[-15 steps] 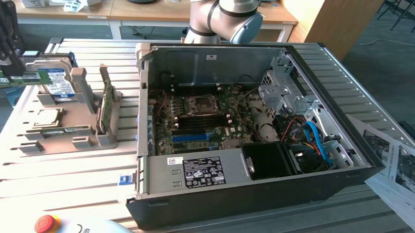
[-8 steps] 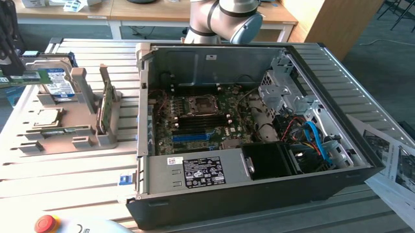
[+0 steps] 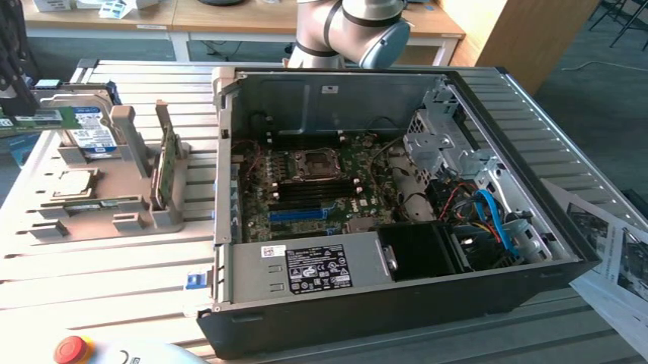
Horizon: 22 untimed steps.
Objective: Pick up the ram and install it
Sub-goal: 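Pick up the ram and move it above insertion slot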
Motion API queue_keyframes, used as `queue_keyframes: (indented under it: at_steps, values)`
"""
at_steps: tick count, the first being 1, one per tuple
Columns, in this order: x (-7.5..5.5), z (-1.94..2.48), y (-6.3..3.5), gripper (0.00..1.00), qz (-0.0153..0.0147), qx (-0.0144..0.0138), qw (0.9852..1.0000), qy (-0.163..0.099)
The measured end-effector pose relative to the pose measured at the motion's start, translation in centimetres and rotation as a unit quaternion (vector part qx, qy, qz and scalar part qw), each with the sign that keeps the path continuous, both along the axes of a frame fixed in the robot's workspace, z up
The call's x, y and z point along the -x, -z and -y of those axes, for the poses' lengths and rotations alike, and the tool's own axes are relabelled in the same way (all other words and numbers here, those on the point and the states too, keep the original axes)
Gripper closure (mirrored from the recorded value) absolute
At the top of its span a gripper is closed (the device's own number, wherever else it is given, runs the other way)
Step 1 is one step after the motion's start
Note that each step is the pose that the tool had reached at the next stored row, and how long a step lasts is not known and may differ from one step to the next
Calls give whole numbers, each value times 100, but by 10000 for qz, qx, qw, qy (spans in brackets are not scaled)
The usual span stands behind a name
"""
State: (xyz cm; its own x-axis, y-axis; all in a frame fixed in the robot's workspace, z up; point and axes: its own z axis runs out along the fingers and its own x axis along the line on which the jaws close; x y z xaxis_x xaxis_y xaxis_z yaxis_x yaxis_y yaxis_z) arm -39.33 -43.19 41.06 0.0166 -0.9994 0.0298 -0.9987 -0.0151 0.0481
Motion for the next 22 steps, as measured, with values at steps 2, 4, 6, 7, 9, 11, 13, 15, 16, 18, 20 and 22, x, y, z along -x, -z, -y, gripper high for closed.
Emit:
queue_keyframes:
  at_steps: [2, 4, 6, 7, 9, 11, 13, 15, 16, 18, 20, 22]
  values:
    - [0, 0, 0, 88, 3, -1, 10000, 0]
    - [0, 0, 0, 88, 2, 0, 10000, 0]
    - [0, 0, -1, 88, 2, 0, 10000, 0]
    - [0, 0, -1, 88, 2, 0, 10000, 0]
    - [-6, -1, -2, 88, 1, 1, 10000, 1]
    - [-17, 2, -1, 88, 2, 0, 10000, 0]
    - [-30, 4, -1, 88, 2, 0, 10000, 0]
    - [-49, 9, -1, 88, 2, 0, 10000, 0]
    - [-60, 13, -1, 88, 2, 0, 10000, -1]
    - [-85, 23, -1, 88, 2, 0, 10000, -1]
    - [-110, 39, 0, 88, 2, -1, 10000, -2]
    - [-134, 55, -1, 88, 2, 0, 10000, -1]
